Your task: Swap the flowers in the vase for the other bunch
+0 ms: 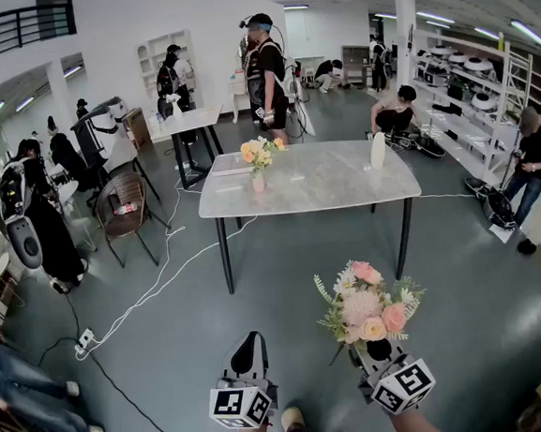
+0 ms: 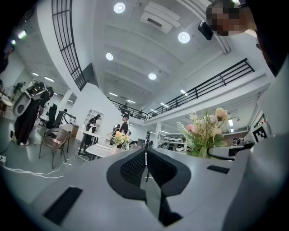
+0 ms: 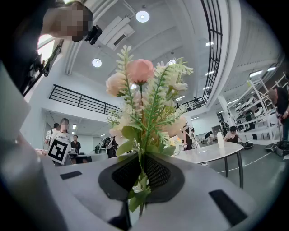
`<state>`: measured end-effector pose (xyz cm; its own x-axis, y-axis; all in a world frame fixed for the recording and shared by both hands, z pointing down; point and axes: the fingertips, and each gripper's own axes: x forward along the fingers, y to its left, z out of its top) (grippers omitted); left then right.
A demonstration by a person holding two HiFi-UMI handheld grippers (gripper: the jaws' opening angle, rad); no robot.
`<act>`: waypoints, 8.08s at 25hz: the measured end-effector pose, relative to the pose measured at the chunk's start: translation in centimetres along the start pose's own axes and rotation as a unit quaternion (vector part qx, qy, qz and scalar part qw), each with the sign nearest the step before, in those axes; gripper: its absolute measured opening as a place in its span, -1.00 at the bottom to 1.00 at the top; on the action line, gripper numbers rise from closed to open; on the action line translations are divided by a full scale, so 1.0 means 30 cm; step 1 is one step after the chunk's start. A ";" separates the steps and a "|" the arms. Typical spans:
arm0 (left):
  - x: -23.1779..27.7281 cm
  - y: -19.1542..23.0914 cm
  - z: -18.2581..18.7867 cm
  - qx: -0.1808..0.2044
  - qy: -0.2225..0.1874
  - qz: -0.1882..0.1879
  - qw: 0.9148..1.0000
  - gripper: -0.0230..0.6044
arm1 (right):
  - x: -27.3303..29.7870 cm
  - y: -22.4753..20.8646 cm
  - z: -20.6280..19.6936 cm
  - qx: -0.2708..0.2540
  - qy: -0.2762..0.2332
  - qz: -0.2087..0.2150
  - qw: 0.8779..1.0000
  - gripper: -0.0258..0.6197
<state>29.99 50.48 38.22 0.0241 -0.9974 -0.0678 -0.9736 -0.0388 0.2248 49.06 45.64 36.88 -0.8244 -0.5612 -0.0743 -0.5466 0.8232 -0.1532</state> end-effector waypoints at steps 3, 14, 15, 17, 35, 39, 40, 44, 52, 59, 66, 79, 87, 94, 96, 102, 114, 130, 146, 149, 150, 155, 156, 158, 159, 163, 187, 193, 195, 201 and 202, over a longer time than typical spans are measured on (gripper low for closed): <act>0.067 0.060 0.009 -0.001 0.000 -0.003 1.000 -0.86 | 0.087 -0.023 -0.009 0.004 0.001 -0.006 1.000 -0.80; 0.350 0.324 0.037 -0.011 0.008 -0.026 1.000 -0.86 | 0.449 -0.095 -0.041 0.006 0.002 -0.029 1.000 -0.80; 0.370 0.345 0.037 -0.012 0.010 -0.028 0.999 -0.86 | 0.477 -0.098 -0.044 0.006 0.000 -0.031 0.999 -0.80; 0.403 0.379 0.032 -0.014 0.012 -0.034 0.999 -0.86 | 0.524 -0.107 -0.051 0.006 -0.001 -0.035 0.999 -0.80; 0.712 0.522 0.011 -0.020 0.016 -0.036 0.999 -0.86 | 0.840 -0.318 -0.079 0.011 0.004 -0.037 0.999 -0.80; 0.815 0.580 -0.006 -0.017 0.015 -0.039 0.999 -0.86 | 0.945 -0.367 -0.101 0.006 0.000 -0.034 0.999 -0.80; 0.849 0.585 -0.005 -0.018 0.016 -0.039 0.999 -0.86 | 0.968 -0.387 -0.099 0.005 -0.001 -0.034 0.999 -0.80; 0.973 0.603 0.003 -0.017 0.019 -0.042 0.999 -0.86 | 1.063 -0.459 -0.088 0.010 0.003 -0.031 0.999 -0.80; 1.199 0.671 0.008 -0.019 0.024 -0.039 0.999 -0.86 | 1.252 -0.595 -0.075 0.010 0.008 -0.031 0.999 -0.80; 1.355 0.701 -0.014 -0.023 0.027 -0.042 0.998 -0.86 | 1.368 -0.657 -0.084 0.001 0.010 -0.020 1.000 -0.80; 1.454 0.729 -0.067 -0.028 0.031 -0.051 0.998 -0.86 | 1.434 -0.731 -0.135 0.010 0.011 -0.030 0.999 -0.80; 1.571 0.862 -0.031 -0.032 0.032 -0.081 0.996 -0.86 | 1.575 -0.751 -0.158 0.006 0.019 -0.068 0.998 -0.80; 1.618 0.969 -0.019 -0.031 0.056 -0.141 0.988 -0.86 | 1.638 -0.717 -0.192 0.012 0.019 -0.150 0.988 -0.80; 1.648 1.105 0.000 -0.035 0.082 -0.199 0.976 -0.86 | 1.745 -0.631 -0.210 0.013 0.014 -0.231 0.973 -0.80; 1.659 1.136 0.007 -0.037 0.083 -0.214 0.973 -0.86 | 1.778 -0.597 -0.210 0.006 0.010 -0.252 0.968 -0.80; 1.719 1.174 0.043 -0.026 0.079 -0.258 0.962 -0.86 | 1.855 -0.549 -0.191 -0.010 -0.013 -0.334 0.943 -0.80; 1.706 1.222 0.027 -0.035 0.096 -0.332 0.938 -0.85 | 1.872 -0.462 -0.226 0.002 -0.030 -0.472 0.881 -0.80; 1.916 1.212 -0.179 -0.024 0.106 -0.351 0.930 -0.36 | 1.904 -0.637 -0.293 -0.018 -0.047 -0.508 0.860 -0.80; 2.173 1.176 -0.270 0.020 0.102 -0.341 0.934 0.06 | 1.983 -0.777 -0.291 -0.047 -0.044 -0.542 0.838 -0.80; 2.203 1.176 -0.271 0.022 0.097 -0.339 0.935 0.09 | 2.003 -0.806 -0.279 -0.063 -0.045 -0.549 0.833 -0.80; 2.209 1.176 -0.273 0.022 0.095 -0.340 0.935 0.11 | 2.006 -0.817 -0.276 -0.070 -0.045 -0.550 0.831 -0.80; 2.235 1.170 -0.284 0.027 0.081 -0.344 0.935 0.15 | 2.015 -0.877 -0.266 -0.116 -0.049 -0.552 0.824 -0.80; 2.238 1.165 -0.289 0.030 0.078 -0.347 0.934 0.16 | 2.011 -0.889 -0.269 -0.119 -0.050 -0.553 0.823 -0.80; 2.241 1.162 -0.304 0.038 0.076 -0.350 0.933 0.20 | 2.009 -0.906 -0.278 -0.119 -0.054 -0.555 0.821 -0.80; 2.243 1.161 -0.309 0.043 0.076 -0.350 0.932 0.21 | 2.011 -0.911 -0.283 -0.120 -0.055 -0.555 0.822 -0.80; 2.274 1.134 -0.310 0.074 0.074 -0.357 0.928 0.27 | 2.019 -0.924 -0.280 -0.130 -0.054 -0.545 0.827 -0.80; 2.420 1.052 -0.237 0.105 0.034 -0.380 0.918 0.21 | 2.055 -0.963 -0.264 -0.133 -0.033 -0.515 0.846 -0.80; 2.446 1.080 -0.214 0.094 0.033 -0.350 0.931 -0.55 | 2.063 -0.962 -0.265 -0.130 -0.029 -0.510 0.850 -0.80; 2.453 1.078 -0.212 0.095 0.029 -0.346 0.933 -0.62 | 2.052 -0.969 -0.267 -0.129 -0.028 -0.511 0.849 -0.80; 2.453 1.087 -0.171 0.089 0.012 -0.335 0.938 -0.68 | 2.056 -0.964 -0.257 -0.129 -0.033 -0.507 0.852 -0.80; 2.450 1.087 -0.163 0.088 0.010 -0.335 0.938 -0.69 | 2.056 -0.961 -0.254 -0.128 -0.034 -0.506 0.852 -0.80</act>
<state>1.12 -24.38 45.34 0.6462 -0.7541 -0.1176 -0.7611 -0.6481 -0.0261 12.86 -12.05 44.23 0.0947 -0.9914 -0.0904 -0.9940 -0.0992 0.0467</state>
